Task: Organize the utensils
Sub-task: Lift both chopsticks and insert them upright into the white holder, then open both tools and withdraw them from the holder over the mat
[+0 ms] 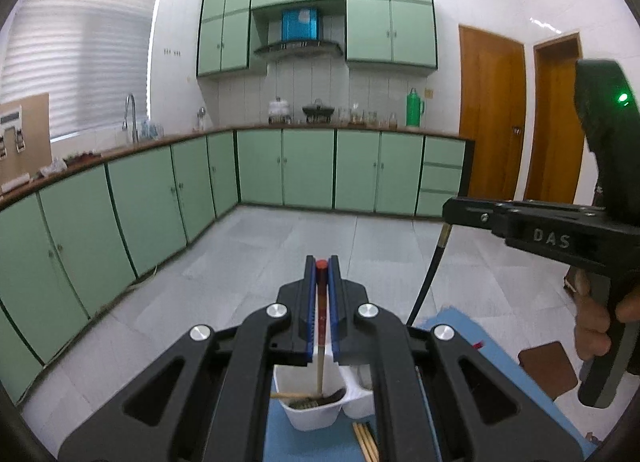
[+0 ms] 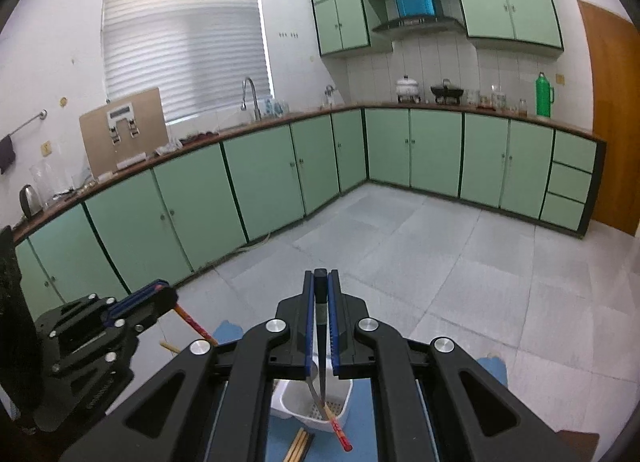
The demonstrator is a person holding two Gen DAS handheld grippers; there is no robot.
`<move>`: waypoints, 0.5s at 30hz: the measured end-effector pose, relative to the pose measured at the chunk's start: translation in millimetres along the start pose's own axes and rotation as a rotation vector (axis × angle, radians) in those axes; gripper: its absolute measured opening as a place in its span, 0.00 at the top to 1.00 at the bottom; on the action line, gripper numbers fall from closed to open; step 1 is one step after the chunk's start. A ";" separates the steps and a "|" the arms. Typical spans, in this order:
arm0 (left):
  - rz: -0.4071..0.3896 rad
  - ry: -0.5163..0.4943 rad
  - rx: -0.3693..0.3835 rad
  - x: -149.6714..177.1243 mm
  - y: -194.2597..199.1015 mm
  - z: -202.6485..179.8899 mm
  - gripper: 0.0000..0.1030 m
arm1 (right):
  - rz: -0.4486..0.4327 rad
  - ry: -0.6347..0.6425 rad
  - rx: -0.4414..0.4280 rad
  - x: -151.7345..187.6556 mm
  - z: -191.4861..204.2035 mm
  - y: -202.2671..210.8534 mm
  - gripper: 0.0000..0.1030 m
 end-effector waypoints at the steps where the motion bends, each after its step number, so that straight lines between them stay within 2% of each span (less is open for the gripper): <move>1: 0.017 0.002 0.003 5.6 -6.1 1.3 0.95 | 0.010 -0.001 0.000 3.2 -0.3 -3.1 0.94; 7: 0.095 0.020 0.010 30.7 -23.9 16.2 0.91 | 0.065 -0.001 0.014 24.4 -6.6 -15.0 0.93; 10: 0.090 0.018 0.004 32.9 -16.5 20.0 0.75 | 0.052 -0.017 0.015 28.6 -11.5 -4.3 0.89; 12: 0.079 0.012 -0.002 33.6 -5.8 21.1 0.66 | 0.031 -0.019 0.028 28.5 -15.3 6.4 0.83; 14: 0.070 0.013 -0.004 36.9 9.4 21.6 0.61 | 0.003 -0.027 0.048 31.5 -20.3 23.3 0.69; 15: 0.068 0.018 -0.007 40.2 16.7 22.1 0.57 | -0.007 -0.033 0.059 34.8 -22.7 32.4 0.66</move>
Point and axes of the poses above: each gripper's, at about its wrist camera, not at the fingertips, and y roughly against the way its jaws point, z to its left, x to its underside, the point moved 5 cm from there along -y, roughly the way its jaws point, and after that the axes turned 2 degrees about -y, right-handed, at the moved point
